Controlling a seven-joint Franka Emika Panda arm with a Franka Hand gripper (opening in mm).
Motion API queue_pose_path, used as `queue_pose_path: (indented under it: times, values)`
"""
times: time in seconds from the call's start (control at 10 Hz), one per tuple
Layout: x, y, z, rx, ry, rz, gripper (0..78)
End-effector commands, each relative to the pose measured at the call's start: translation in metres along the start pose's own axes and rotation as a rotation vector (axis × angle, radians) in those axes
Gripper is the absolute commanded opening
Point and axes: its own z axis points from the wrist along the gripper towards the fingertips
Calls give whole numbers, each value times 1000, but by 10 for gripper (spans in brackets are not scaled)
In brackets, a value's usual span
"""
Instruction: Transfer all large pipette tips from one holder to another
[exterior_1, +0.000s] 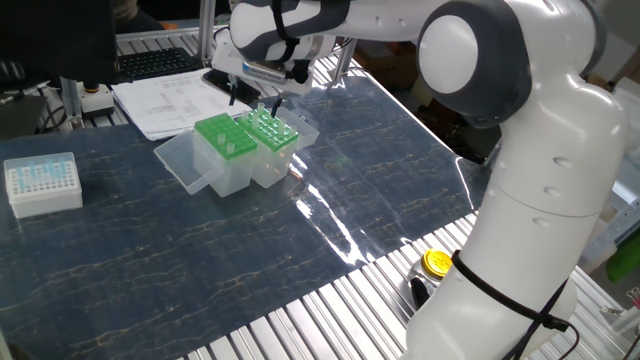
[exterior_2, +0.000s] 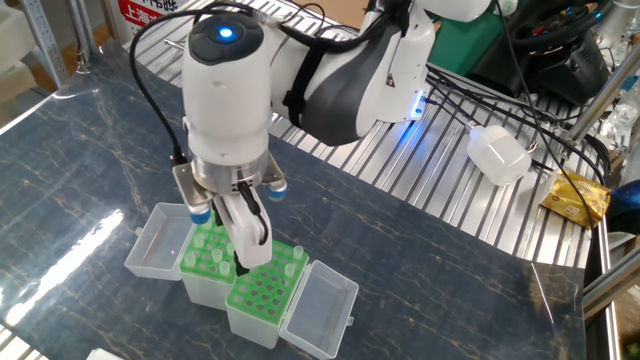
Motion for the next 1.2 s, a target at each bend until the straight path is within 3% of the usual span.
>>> queue_pose_path:
  times: [0.1,0.8,0.9,1.2]
  values:
    - [3,-1,11,12,-19,-21,774]
    - [5,-7,23,15,-22,-45,774]
    - [5,-7,24,15,-21,-45,13]
    - [5,-7,24,15,-21,-45,13]
